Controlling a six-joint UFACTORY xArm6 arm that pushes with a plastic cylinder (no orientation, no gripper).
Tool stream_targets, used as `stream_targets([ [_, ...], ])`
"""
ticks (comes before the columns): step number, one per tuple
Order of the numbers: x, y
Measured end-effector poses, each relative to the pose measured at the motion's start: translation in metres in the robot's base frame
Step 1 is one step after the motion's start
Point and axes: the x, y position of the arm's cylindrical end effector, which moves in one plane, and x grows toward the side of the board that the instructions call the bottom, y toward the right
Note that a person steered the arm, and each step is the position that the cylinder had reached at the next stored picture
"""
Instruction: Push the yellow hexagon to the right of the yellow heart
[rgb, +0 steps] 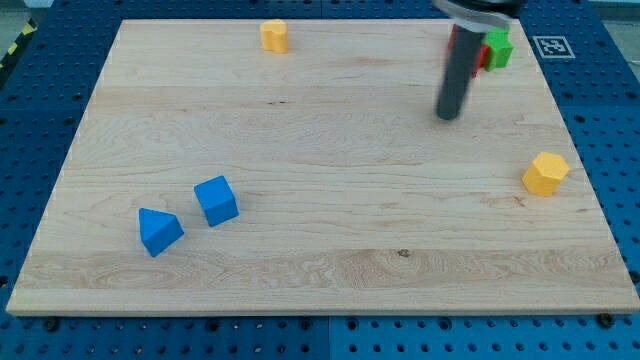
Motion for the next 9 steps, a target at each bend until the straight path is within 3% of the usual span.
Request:
stream_targets([
  [2, 0.085, 0.148],
  [3, 0.116, 0.143],
  [4, 0.111, 0.083],
  [5, 0.062, 0.028],
  [6, 0.036, 0.018],
  [7, 0.046, 0.035],
  [9, -0.014, -0.028],
])
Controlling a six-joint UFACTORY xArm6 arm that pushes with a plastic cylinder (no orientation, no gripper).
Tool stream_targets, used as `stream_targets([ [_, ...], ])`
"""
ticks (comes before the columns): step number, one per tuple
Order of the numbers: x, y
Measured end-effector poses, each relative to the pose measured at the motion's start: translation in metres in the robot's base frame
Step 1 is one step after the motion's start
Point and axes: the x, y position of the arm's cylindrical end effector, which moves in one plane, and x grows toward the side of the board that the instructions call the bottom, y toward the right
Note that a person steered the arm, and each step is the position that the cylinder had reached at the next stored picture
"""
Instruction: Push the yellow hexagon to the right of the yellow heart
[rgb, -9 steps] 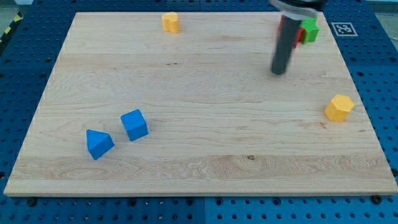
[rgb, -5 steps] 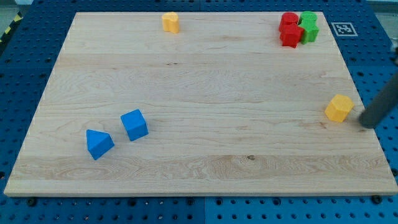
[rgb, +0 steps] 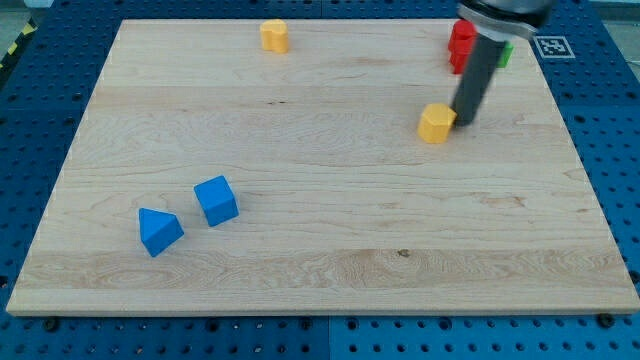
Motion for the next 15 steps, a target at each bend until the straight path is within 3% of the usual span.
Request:
stream_targets([
  [1, 0.015, 0.011],
  [2, 0.057, 0.040],
  [3, 0.059, 0.026],
  [5, -0.001, -0.058],
  [7, 0.003, -0.062],
  [8, -0.034, -0.102],
  [10, 0.005, -0.105],
  [12, -0.051, -0.155],
  [14, -0.031, -0.161],
  [15, -0.054, -0.166],
])
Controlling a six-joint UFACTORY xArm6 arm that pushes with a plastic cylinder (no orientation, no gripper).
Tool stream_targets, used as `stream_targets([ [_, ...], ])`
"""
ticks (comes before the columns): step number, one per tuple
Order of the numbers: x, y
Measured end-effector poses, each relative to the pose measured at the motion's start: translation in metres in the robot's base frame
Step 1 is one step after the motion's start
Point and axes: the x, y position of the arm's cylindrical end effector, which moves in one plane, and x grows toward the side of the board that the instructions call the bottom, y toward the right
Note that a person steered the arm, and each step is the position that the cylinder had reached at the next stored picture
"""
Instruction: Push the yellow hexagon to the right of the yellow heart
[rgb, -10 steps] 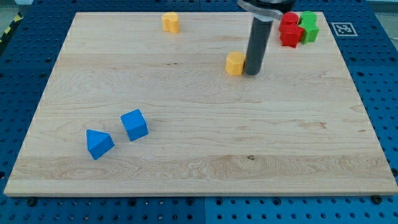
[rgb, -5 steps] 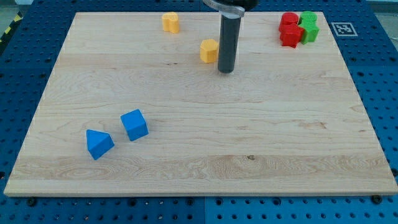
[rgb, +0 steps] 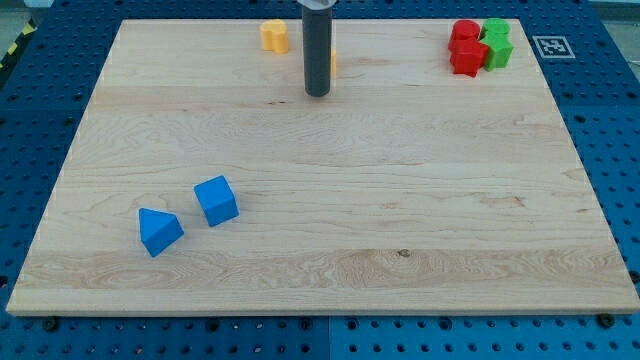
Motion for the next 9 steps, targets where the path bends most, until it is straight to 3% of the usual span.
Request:
stream_targets([
  [1, -0.027, -0.007],
  [2, -0.025, -0.007],
  [3, 0.006, -0.002],
  [4, 0.008, 0.018],
  [6, -0.050, 0.020],
  [8, -0.029, 0.063],
  [9, -0.054, 0.069],
])
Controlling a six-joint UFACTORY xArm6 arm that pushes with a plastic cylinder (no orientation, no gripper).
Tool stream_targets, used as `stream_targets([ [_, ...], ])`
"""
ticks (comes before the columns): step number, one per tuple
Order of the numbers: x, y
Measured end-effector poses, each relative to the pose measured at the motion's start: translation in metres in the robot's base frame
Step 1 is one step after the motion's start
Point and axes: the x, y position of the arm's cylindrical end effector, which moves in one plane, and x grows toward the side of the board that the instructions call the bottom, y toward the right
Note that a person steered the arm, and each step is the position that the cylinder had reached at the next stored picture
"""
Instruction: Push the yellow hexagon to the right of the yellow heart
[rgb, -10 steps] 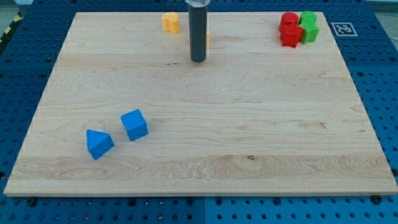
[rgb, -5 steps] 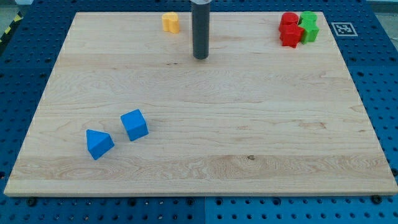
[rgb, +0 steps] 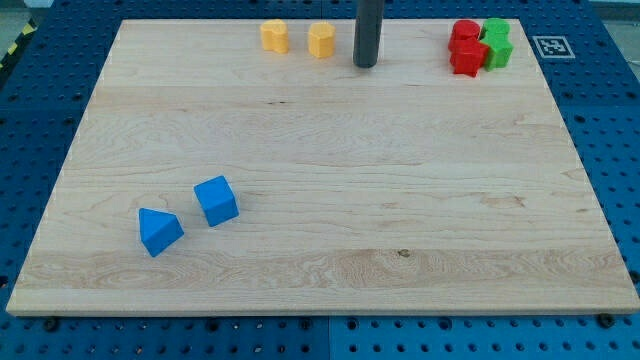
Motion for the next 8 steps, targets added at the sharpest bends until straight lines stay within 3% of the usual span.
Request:
stream_targets([
  [1, -0.028, -0.021],
  [3, -0.023, -0.035],
  [4, -0.004, -0.035],
  [6, 0.102, -0.047],
  [8, 0.118, -0.163],
])
